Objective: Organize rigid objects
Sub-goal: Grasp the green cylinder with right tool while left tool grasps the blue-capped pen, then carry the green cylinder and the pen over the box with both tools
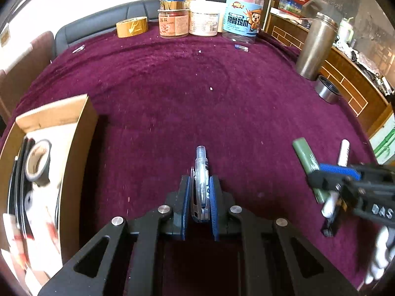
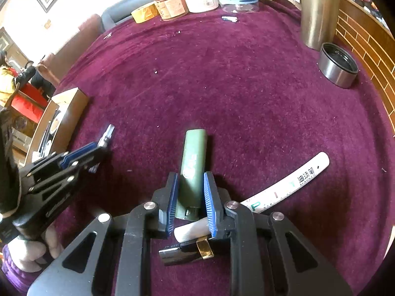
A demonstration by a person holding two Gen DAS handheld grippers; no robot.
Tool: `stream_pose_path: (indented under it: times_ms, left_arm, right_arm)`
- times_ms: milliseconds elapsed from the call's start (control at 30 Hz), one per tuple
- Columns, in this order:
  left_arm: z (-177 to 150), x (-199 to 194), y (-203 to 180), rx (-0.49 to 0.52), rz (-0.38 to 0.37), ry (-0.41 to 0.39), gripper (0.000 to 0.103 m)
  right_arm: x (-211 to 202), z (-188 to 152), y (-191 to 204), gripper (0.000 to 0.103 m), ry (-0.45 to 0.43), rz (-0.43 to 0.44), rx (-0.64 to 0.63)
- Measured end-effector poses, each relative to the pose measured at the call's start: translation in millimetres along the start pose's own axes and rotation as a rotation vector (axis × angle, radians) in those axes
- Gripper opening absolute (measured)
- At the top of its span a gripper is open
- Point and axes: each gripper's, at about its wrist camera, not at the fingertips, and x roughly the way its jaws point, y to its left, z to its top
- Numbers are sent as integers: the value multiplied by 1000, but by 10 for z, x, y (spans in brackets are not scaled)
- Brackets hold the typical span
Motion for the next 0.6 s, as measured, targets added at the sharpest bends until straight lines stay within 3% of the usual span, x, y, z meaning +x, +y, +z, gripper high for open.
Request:
stream_pose_path:
  times_ms: [233,333,600]
  left_arm:
    - [48,68,-120,40,54,-40,13]
    - [16,7,-14,-14,-11,-37,12]
    - [-172,-569,257,-98,-102,-144,12]
  right_arm:
    - [57,5,152,21,-42,-87,-40]
    - [71,-16,234,18,-57,-139,-91]
    - [-55,-72,106,17,-67,6,21]
